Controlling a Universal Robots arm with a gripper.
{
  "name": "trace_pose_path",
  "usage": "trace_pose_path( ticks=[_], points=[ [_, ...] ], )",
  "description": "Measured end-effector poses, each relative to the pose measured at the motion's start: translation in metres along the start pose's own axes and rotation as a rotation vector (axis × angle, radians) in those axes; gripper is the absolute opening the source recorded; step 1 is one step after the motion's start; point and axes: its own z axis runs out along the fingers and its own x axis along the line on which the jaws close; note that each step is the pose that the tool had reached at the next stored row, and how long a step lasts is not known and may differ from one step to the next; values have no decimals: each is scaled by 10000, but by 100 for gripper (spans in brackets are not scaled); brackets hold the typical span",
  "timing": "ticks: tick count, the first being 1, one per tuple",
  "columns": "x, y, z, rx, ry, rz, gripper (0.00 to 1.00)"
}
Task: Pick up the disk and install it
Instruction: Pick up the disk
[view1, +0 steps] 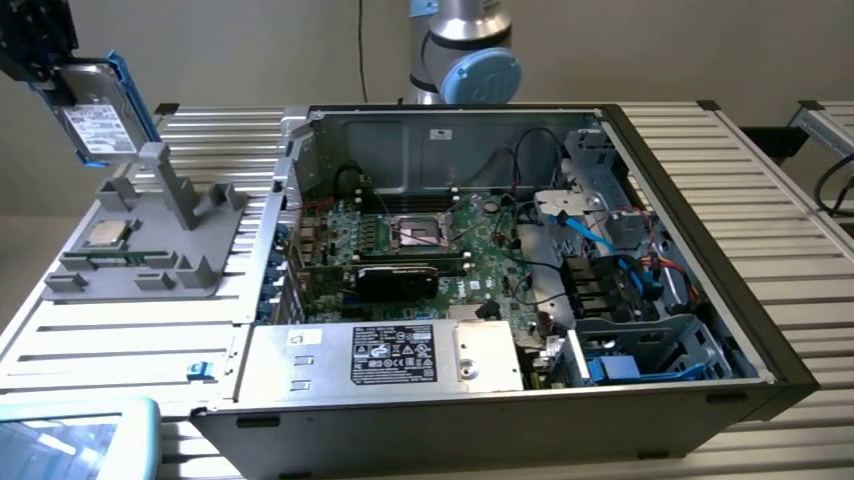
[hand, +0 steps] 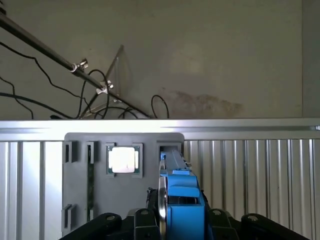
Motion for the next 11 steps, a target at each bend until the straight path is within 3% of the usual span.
trace_pose_path(
  ticks=[5, 11],
  points=[
    [-4, -43, -201, 1, 6, -2, 37],
    [-12, -213, -389, 4, 6, 0, 37]
  ],
)
